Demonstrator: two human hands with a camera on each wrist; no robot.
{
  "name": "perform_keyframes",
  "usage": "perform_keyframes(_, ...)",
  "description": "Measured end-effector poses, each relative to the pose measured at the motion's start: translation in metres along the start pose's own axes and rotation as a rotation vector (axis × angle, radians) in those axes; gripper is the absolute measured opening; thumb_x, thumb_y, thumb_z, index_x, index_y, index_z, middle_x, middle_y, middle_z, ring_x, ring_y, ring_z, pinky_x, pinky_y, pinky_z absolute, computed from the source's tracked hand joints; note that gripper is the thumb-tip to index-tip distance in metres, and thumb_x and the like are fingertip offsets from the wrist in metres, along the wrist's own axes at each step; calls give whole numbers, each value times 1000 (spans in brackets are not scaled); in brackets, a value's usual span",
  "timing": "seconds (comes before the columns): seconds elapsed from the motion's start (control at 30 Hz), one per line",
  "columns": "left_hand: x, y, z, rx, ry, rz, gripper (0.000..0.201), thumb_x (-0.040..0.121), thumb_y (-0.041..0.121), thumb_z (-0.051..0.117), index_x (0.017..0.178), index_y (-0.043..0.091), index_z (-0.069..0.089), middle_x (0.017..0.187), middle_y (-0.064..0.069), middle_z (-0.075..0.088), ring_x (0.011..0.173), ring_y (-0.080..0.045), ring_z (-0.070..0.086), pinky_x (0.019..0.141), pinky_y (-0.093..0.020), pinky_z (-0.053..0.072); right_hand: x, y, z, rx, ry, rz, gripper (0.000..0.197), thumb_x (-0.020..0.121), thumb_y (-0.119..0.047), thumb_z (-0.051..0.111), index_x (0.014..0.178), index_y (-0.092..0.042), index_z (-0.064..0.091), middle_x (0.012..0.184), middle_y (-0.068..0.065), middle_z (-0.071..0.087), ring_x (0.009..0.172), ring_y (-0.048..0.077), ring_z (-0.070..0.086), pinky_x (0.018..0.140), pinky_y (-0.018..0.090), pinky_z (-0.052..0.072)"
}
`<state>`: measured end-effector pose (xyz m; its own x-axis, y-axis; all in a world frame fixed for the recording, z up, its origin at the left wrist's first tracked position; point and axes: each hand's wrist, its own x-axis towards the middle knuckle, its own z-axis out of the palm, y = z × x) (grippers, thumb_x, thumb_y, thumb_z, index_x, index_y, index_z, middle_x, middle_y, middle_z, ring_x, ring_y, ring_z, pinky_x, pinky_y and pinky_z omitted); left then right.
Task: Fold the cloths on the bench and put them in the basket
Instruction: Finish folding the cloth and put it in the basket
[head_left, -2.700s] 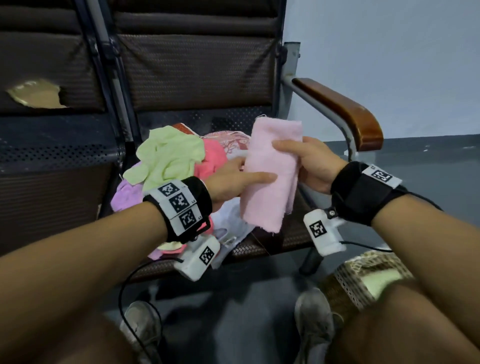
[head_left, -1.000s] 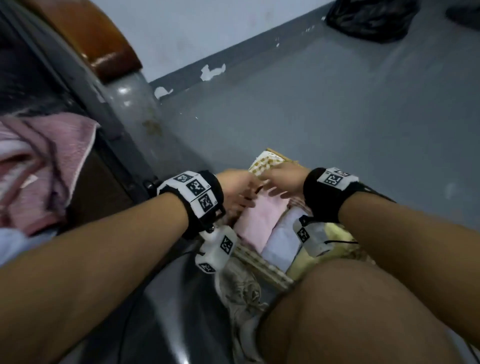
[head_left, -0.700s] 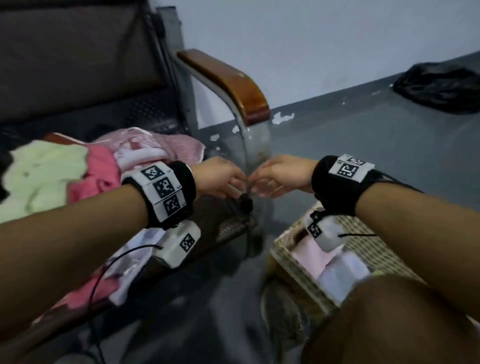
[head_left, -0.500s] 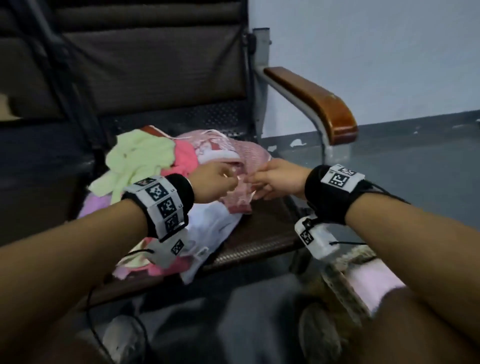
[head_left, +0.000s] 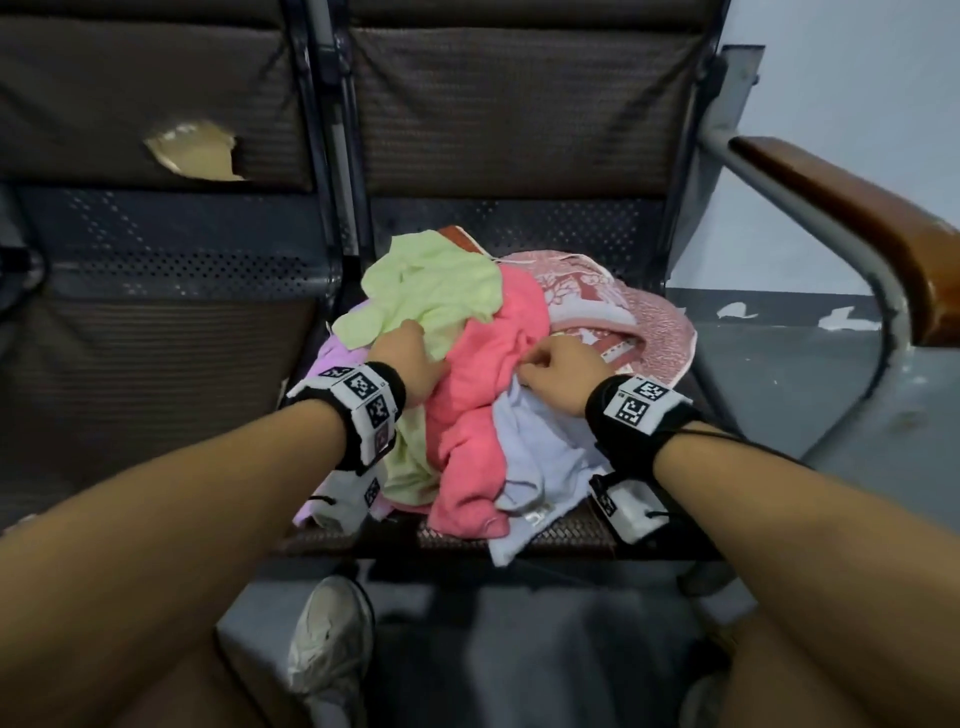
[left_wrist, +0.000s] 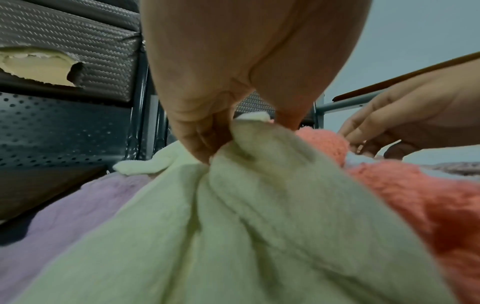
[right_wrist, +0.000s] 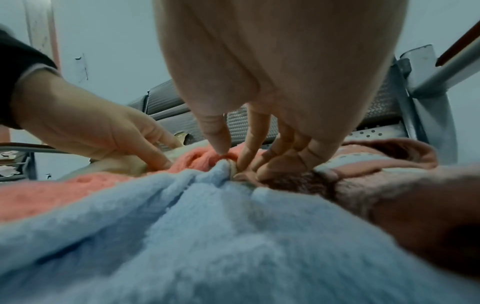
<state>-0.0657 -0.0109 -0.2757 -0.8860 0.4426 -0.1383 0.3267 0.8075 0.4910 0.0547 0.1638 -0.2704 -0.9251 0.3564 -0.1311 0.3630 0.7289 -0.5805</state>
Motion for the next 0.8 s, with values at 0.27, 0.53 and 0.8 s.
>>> perform_keyframes(0.27,-28,51,-9,-444,1,342,28,95,27,63,70,15,63,66,0,58,67,-18,52,67,-36,43,-2,-26,-17,580,136,115,61,90,-62,48,88,-6,73,83,21,73,72,31,69,74,46,55)
perform_keyframes(0.53,-59,83,-9,-794,-284,256,23,90,8,53,85,-5,71,71,-8,65,57,-17,54,56,-23,40,-29,-16,-41,896,210,120,36,89,8,43,106,-11,69,97,14,72,88,31,68,83,47,56)
perform_keyframes(0.8,-32,97,-12,-137,42,633,67,75,11,68,136,29,51,133,-2,59,124,-22,52,104,-37,43,-70,-1,-92,464,154,-261,43,92,4,42,100,-23,75,89,-9,74,82,5,68,73,21,54)
